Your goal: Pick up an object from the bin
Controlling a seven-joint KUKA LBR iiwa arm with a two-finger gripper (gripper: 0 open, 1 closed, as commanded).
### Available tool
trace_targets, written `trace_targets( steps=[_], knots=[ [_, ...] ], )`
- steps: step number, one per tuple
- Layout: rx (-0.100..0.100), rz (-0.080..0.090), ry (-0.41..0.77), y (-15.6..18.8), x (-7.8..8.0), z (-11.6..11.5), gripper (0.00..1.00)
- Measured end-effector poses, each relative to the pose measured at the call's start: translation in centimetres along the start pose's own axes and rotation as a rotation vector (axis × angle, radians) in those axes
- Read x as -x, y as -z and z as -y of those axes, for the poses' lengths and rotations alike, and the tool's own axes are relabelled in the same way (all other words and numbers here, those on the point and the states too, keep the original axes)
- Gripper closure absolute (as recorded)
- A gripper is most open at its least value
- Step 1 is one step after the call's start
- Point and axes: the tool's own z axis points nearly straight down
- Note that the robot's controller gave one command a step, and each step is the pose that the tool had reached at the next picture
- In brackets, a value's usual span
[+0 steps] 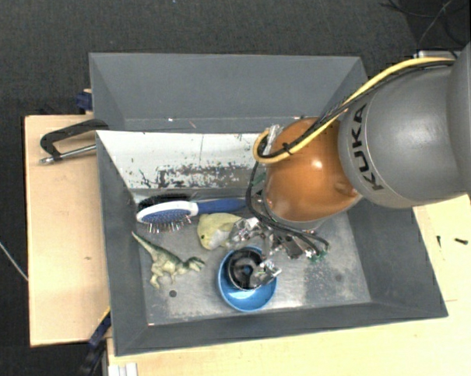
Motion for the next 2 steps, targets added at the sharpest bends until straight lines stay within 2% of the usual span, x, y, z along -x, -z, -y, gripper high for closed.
trace_targets(
  steps=[1,2],
  knots=[
    [0.0,-0.001,-0.001,1.2,0.1,0.0,1.0],
    [-0.001,0.0,-0.002,4.2,0.4,0.0,1.0]
  ],
)
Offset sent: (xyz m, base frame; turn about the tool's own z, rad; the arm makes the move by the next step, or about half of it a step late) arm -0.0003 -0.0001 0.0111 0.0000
